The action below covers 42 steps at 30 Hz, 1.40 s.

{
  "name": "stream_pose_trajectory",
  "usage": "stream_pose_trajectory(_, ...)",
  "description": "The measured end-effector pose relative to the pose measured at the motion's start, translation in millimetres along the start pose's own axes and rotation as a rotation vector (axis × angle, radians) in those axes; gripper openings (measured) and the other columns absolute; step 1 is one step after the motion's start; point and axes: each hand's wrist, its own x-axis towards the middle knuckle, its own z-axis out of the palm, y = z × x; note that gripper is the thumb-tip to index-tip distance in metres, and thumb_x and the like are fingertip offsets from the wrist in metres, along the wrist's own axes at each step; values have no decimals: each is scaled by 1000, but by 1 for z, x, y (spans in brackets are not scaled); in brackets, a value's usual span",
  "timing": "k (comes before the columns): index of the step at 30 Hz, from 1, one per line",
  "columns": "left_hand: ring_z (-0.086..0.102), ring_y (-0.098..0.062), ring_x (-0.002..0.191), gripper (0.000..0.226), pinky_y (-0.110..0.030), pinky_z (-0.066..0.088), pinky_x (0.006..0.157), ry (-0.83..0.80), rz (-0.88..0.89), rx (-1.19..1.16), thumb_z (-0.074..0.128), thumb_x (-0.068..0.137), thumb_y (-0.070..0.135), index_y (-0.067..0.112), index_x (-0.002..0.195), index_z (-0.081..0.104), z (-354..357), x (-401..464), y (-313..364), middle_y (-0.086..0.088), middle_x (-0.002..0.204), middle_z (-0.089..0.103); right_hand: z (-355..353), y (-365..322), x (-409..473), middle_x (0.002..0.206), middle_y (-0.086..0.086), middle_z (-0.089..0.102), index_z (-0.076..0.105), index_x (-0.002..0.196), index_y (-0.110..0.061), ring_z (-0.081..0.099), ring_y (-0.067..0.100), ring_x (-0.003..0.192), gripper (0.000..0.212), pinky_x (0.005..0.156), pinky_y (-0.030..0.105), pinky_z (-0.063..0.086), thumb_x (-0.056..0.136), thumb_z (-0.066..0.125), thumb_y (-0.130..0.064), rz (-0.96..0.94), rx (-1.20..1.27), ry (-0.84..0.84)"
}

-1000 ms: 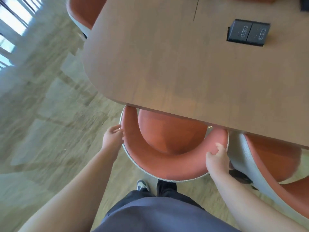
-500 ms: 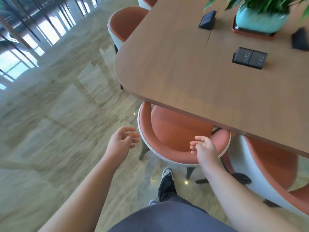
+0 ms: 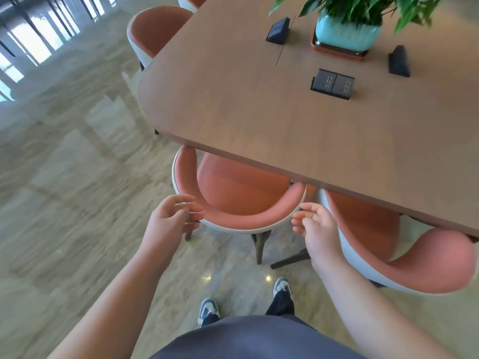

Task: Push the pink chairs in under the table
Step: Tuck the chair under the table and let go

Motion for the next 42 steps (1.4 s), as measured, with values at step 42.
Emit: stream_pose_trajectory(42,67,-28,100,56,-51,61,80,-127,-463,595,72,87,42,23,130,41,507,89,-166,-4,118,62,-482,194,278,154,14,49,30,158,-8,53,36,133,77,106,41,40,94,69,-31,677,-288,592)
